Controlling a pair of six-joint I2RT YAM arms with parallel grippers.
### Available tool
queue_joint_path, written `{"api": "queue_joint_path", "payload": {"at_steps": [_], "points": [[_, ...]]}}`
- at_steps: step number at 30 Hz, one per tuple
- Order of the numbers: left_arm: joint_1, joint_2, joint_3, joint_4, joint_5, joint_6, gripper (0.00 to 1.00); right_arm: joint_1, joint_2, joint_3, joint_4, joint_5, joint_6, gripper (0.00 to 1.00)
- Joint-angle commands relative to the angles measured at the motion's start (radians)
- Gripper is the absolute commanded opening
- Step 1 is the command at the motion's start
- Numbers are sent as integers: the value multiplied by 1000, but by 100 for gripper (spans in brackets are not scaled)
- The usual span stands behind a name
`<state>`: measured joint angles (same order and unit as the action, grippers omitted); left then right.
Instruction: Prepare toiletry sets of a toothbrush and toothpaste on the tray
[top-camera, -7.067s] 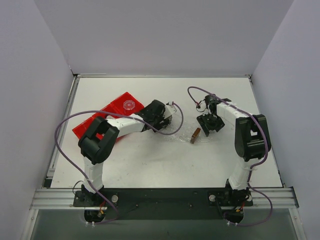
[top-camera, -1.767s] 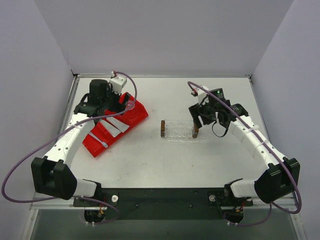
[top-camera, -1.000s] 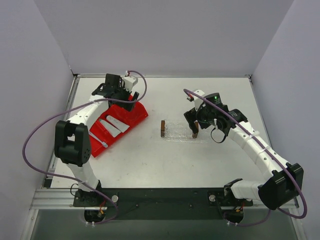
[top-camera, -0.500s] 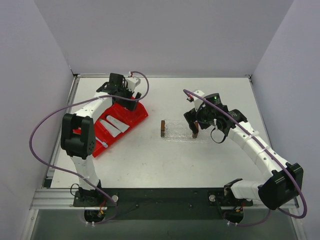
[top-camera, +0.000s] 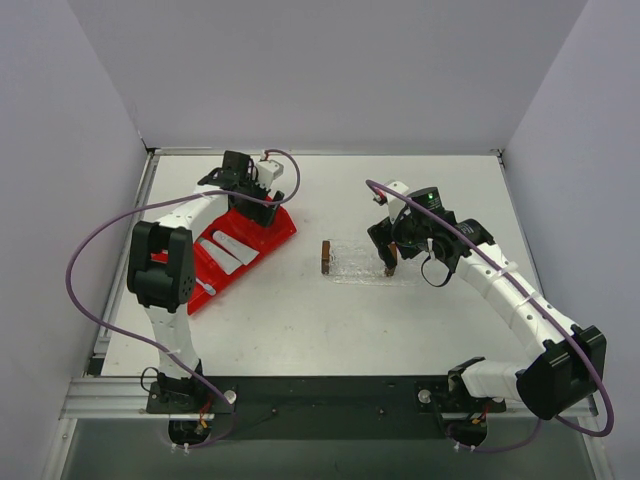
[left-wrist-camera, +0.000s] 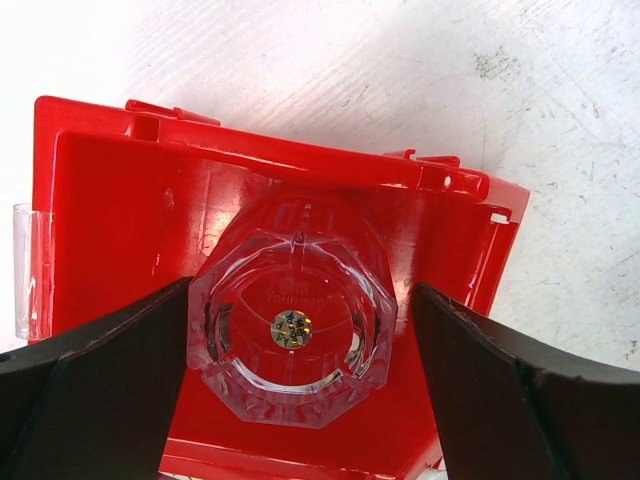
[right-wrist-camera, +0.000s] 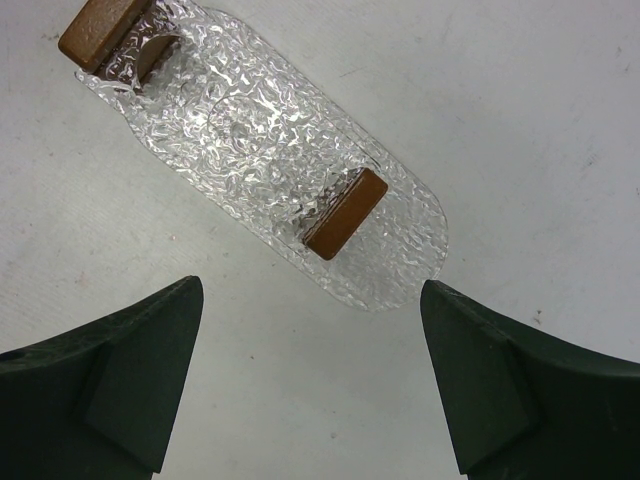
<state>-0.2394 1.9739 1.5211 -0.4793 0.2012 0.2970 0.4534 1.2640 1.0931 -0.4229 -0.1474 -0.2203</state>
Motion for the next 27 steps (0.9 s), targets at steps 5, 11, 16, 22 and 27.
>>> {"api": "queue_joint_path", "payload": {"at_steps": [5,11,16,22,27], "points": [[3,-18,30,10,14,31,87,-2,0,-7,-2,-11,-11,85],[12,-26,66,-24,15,42,64,-5,3,-6,-4,-12,-8,85],[17,-30,128,-76,24,59,48,-5,0,-4,-7,-12,-8,85],[20,-38,221,-165,23,82,26,-5,-2,2,-10,-15,-2,85],[28,-66,318,-251,58,73,8,-5,-9,20,-19,-23,6,85]]}}
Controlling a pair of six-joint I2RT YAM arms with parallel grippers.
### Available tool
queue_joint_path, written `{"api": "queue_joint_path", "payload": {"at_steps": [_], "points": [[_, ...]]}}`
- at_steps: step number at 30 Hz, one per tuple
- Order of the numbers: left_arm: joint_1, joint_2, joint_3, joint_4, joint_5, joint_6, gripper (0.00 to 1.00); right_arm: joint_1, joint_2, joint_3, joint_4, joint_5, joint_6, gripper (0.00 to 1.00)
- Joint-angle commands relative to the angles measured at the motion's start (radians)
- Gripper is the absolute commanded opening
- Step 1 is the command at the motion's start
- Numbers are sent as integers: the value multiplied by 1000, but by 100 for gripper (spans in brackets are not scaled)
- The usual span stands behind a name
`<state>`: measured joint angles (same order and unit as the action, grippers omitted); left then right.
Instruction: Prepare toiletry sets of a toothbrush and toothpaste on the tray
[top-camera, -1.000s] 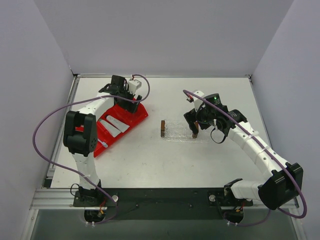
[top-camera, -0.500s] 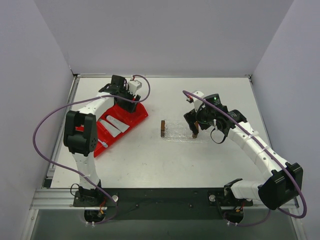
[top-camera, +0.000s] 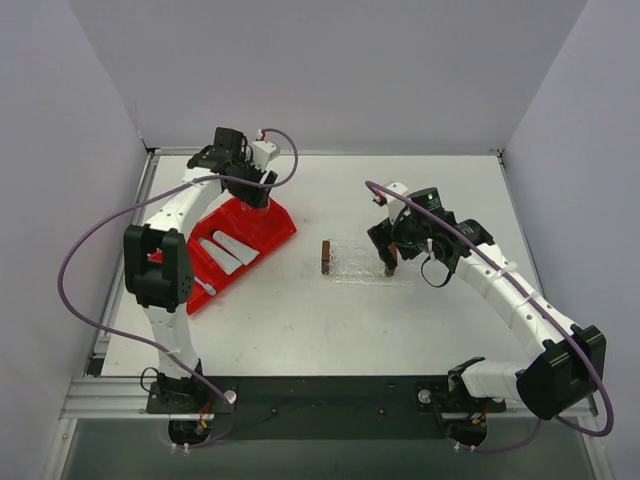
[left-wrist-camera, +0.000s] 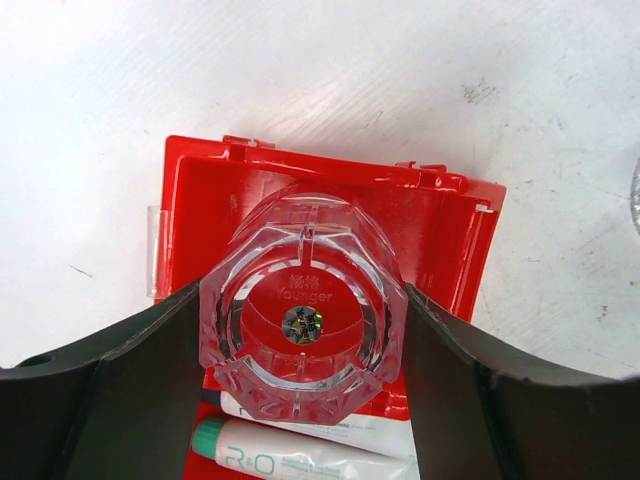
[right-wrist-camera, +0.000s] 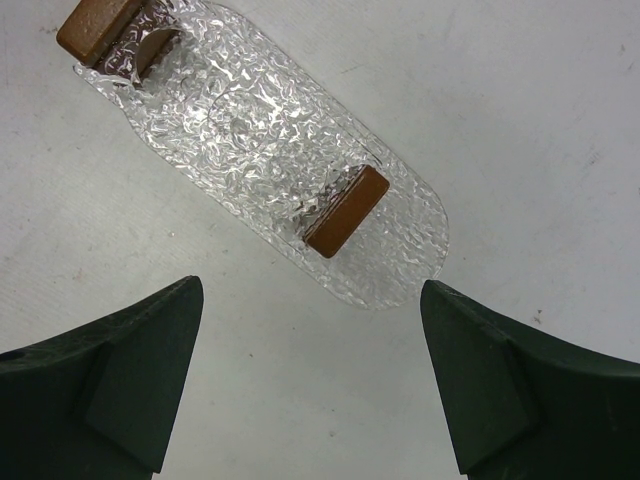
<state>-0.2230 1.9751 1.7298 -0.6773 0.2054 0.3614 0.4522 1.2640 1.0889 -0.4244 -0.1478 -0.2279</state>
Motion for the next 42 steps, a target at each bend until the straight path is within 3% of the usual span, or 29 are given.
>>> {"api": "queue_joint_path", "payload": {"at_steps": [1,7,10,14,20,22,24,30,42], "points": [[11,-90,138,-62,61,4,0,-4,-12,31,-19,-33,15,85],[13,-232,133,-79,210,-100,0,-21,-20,117,-43,-139,19,84],[13,-335,47,-15,356,-202,0,-93,-25,144,12,-362,80,84],[17,-491,-131,273,530,-433,0,-185,-5,169,134,-634,228,82],[16,-663,-386,661,647,-714,0,-239,63,217,301,-1015,481,80],[14,-691,-442,758,654,-763,0,-239,60,200,456,-1088,570,80],[13,-700,-476,849,660,-821,0,-228,63,172,606,-1108,706,79],[-24,-726,-572,1031,663,-909,0,-179,98,170,808,-1127,904,76],[-87,-785,-660,1127,608,-927,0,-78,181,184,900,-1105,981,72]]}}
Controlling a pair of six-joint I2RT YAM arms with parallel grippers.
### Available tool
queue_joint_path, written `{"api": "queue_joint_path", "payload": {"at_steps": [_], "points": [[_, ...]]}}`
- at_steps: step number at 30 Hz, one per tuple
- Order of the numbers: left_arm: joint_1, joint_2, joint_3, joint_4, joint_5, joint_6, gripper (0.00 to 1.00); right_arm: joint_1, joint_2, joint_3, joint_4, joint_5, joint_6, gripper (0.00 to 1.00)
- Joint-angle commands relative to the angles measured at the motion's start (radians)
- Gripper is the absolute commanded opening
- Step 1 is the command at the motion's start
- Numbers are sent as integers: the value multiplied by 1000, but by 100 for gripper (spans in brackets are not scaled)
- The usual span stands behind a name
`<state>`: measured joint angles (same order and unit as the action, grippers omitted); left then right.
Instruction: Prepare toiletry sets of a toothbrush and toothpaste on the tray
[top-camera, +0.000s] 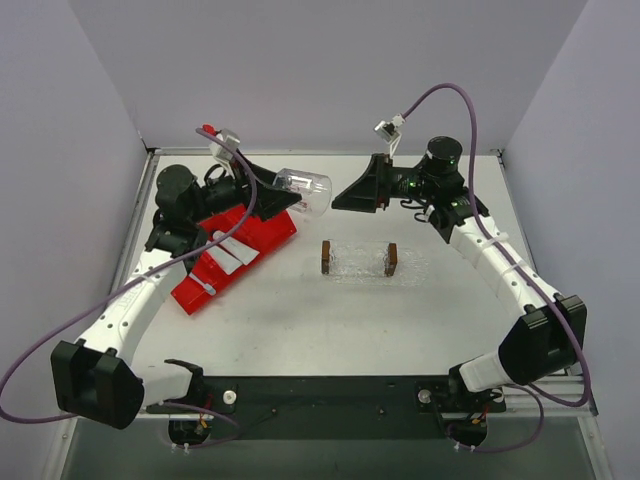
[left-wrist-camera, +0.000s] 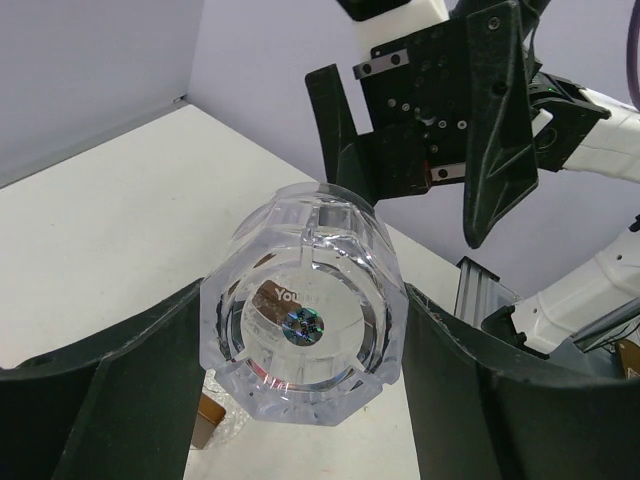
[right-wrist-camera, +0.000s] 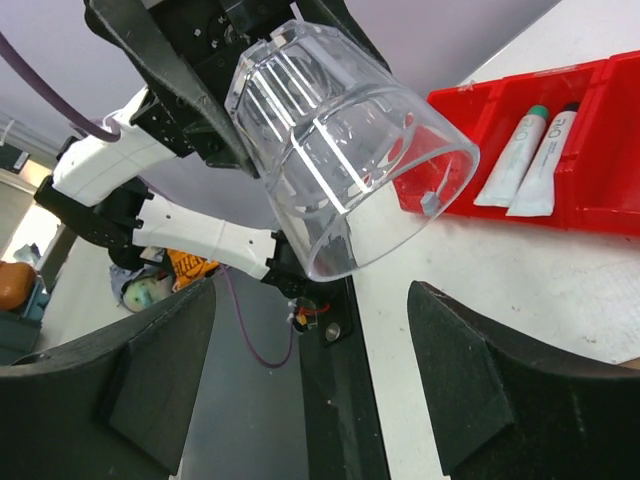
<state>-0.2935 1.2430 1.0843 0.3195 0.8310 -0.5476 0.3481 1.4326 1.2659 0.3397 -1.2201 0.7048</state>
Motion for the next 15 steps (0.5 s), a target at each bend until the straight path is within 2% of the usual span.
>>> {"api": "queue_joint_path", "payload": {"at_steps": [1,7,11,15], "points": [[-19,-56,-20,133,-21,-15,0,40,15,9,146,-33,62,71],[-42,-70,-64,165,-35,5,0,69,52,16,240,-41,139,67],[-49,-76,-90,197,-47,11,0,78,74,7,359,-44,223,57],[-53,-76,-107,202,-64,24,0,94,83,4,389,-44,259,46]]}}
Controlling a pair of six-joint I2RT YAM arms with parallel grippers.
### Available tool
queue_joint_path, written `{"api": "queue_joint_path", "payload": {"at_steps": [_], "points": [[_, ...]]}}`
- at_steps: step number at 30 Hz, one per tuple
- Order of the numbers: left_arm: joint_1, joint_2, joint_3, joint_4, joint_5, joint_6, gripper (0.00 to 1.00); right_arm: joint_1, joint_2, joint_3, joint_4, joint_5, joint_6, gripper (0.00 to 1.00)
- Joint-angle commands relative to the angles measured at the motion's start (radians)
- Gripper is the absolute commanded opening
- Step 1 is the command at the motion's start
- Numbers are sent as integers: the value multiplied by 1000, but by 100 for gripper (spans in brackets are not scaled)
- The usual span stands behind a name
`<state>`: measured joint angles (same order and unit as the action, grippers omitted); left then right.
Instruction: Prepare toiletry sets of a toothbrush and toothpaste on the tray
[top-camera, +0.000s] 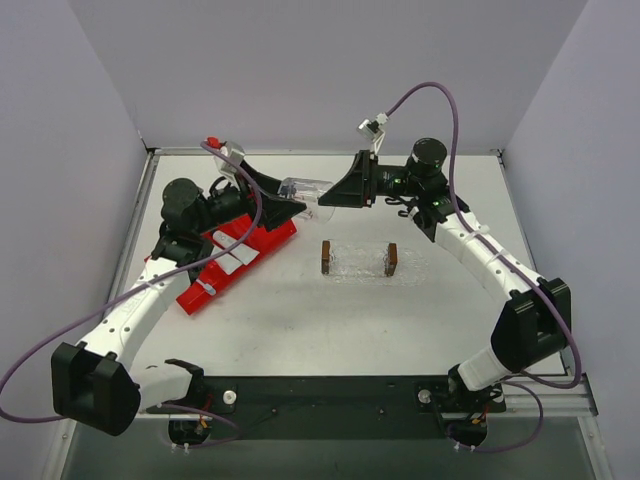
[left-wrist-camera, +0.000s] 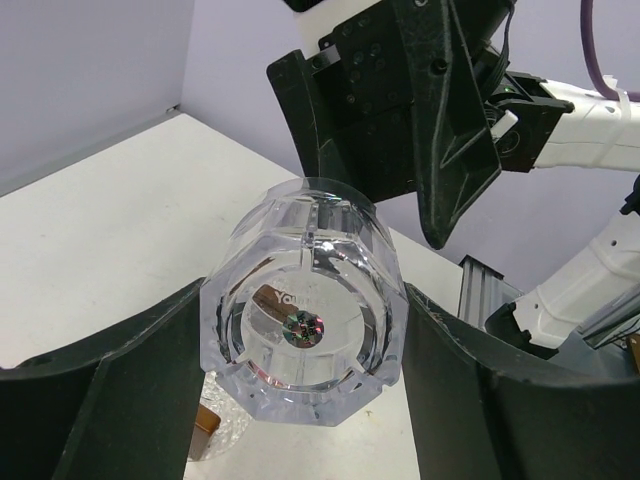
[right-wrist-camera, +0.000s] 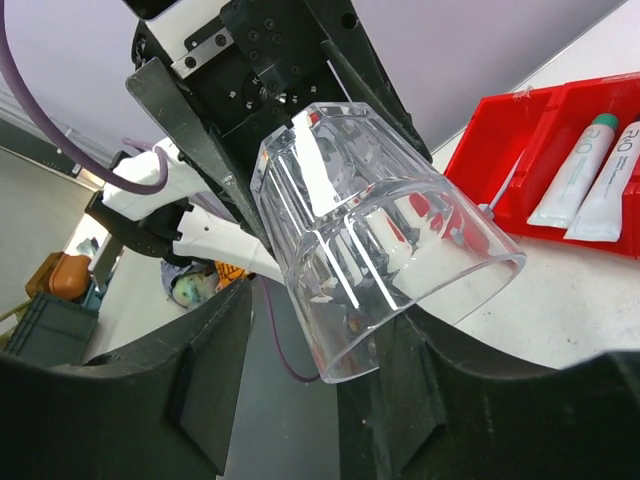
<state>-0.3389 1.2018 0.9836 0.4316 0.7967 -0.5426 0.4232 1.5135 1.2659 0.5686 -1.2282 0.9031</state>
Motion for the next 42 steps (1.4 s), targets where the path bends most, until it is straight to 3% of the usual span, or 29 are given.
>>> {"api": "queue_joint_path", "payload": {"at_steps": [1,2,9,11,15,18,19,20,22,27,29,30,31,32,34,37,42], "points": [[-9,-36,-10,90,-31,23,0,22,2,4,162,-36,65,43],[-11,-38,-14,90,-34,27,0,23,7,4,174,-36,69,36],[-18,-34,-42,96,-48,56,0,31,27,6,304,-45,186,10],[-18,-39,-52,93,-54,79,5,31,27,6,330,-50,209,2],[-17,-47,-65,59,-63,131,18,26,10,1,340,-62,211,0],[-8,-53,-59,42,-67,150,39,5,-9,-5,301,-76,181,0],[-6,-54,-53,35,-67,156,62,-6,-16,-5,257,-77,166,0],[-3,-59,-49,29,-70,159,73,-24,-32,-5,228,-79,117,0],[8,-62,-43,7,-77,168,84,-52,-50,1,74,-76,35,0],[28,-71,-13,-51,-91,188,87,-145,-125,61,-323,-34,-319,0],[34,-76,-8,-63,-91,194,87,-170,-150,72,-452,-13,-387,0],[35,-79,-7,-80,-90,208,88,-188,-157,107,-517,33,-497,0],[38,-80,-3,-94,-90,222,88,-195,-164,136,-715,68,-588,0],[44,-91,-2,-112,-96,239,89,-198,-167,159,-805,108,-663,0],[49,-103,18,-195,-138,306,90,-199,-177,217,-1020,286,-853,0],[61,-117,59,-341,-223,407,90,-199,-203,221,-1139,524,-978,0],[95,-142,73,-511,-358,519,90,-201,-219,182,-1225,795,-1064,0]]}}
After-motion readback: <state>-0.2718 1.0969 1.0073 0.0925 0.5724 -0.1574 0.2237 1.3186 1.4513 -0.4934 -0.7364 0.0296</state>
